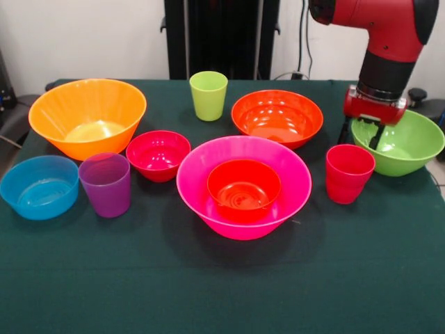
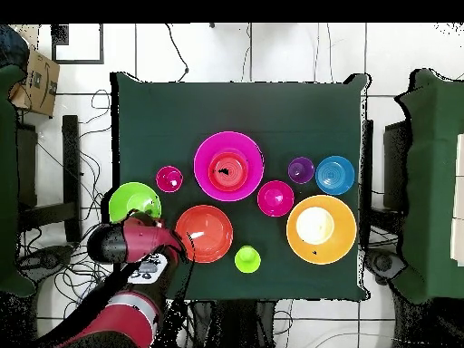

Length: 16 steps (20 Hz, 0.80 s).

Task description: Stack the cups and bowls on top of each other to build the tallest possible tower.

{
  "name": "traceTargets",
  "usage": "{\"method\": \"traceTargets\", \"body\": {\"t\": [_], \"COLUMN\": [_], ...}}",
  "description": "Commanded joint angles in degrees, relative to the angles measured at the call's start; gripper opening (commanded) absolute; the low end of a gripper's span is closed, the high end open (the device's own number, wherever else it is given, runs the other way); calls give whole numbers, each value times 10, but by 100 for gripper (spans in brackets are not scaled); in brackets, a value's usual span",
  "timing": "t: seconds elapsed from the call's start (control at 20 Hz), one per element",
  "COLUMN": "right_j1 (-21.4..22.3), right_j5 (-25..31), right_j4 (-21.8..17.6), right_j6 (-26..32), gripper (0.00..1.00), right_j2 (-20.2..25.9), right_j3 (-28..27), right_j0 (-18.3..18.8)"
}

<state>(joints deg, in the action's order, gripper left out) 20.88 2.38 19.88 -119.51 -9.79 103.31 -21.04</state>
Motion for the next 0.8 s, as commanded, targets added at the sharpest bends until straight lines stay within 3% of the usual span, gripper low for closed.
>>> {"method": "traceTargets", "body": {"t": [0.05, 0.1, 0.15, 0.8], "right_j1": [-51, -50, -54, -56], "right_j5": [-42, -41, -40, -7], "right_j4": [39, 42, 52, 65], "right_j6": [-121, -123, -124, -114], "gripper": [100, 100, 0, 0], "right_j2": [50, 53, 44, 36], "right_j3": [-51, -48, -50, -58], "right_j0": [-15, -13, -25, -33]}}
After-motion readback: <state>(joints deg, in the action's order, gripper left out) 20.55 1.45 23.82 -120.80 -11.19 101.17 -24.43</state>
